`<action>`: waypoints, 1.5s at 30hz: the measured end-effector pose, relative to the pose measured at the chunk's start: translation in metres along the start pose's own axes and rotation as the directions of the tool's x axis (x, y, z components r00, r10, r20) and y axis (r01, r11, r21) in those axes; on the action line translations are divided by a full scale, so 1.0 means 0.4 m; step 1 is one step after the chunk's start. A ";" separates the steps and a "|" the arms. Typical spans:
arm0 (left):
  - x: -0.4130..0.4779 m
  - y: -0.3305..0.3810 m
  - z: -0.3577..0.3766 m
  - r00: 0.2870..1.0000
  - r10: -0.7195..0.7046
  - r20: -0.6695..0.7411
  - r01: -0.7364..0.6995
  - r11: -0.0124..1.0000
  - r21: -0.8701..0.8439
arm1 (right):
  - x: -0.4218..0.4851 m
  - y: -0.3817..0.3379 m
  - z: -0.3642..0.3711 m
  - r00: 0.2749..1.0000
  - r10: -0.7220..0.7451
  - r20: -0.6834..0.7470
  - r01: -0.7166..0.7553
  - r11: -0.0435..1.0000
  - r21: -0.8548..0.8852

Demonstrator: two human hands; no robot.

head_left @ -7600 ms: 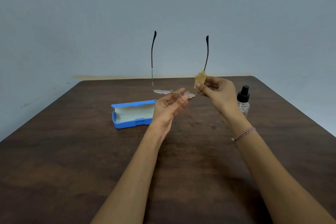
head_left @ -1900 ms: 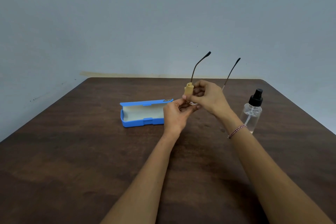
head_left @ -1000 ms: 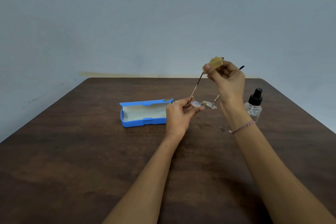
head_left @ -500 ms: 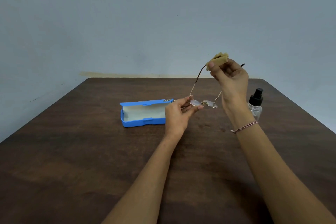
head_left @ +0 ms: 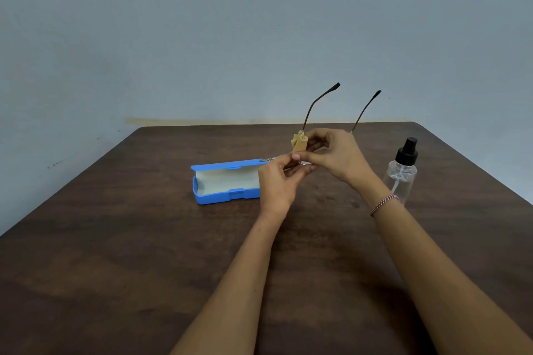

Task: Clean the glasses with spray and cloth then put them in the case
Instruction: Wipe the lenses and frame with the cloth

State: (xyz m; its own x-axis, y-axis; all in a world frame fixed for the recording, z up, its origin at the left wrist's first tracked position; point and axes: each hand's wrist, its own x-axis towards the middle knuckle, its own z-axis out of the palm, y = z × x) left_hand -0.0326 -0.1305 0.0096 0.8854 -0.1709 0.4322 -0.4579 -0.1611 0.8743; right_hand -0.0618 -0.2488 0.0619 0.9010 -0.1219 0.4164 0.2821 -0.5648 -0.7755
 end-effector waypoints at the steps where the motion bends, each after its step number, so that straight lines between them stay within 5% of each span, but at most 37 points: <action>1: 0.000 0.001 0.000 1.000 -0.011 0.006 0.011 1.000 -0.011 | 0.000 0.001 0.001 1.000 -0.004 -0.021 0.004 1.000 0.013; 12: -0.001 -0.007 0.012 0.994 -0.094 0.059 0.098 0.994 -0.057 | 0.005 -0.040 -0.037 0.909 0.032 -0.415 0.185 0.862 0.472; 36: 0.007 -0.014 0.006 0.990 -0.133 0.047 0.133 0.991 -0.003 | 0.000 -0.053 -0.051 0.819 0.055 -0.571 0.355 0.733 0.580; 45: 0.010 -0.013 0.006 0.989 -0.144 0.045 0.146 0.988 -0.044 | -0.014 -0.075 -0.049 0.801 0.076 -0.594 0.324 0.780 0.536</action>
State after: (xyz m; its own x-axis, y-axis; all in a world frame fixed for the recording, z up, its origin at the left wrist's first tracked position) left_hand -0.0267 -0.1328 0.0062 0.9375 -0.1896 0.2918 -0.3201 -0.1410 0.9368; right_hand -0.0817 -0.2471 0.0920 0.5470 -0.6251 0.5567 0.6885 -0.0423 -0.7240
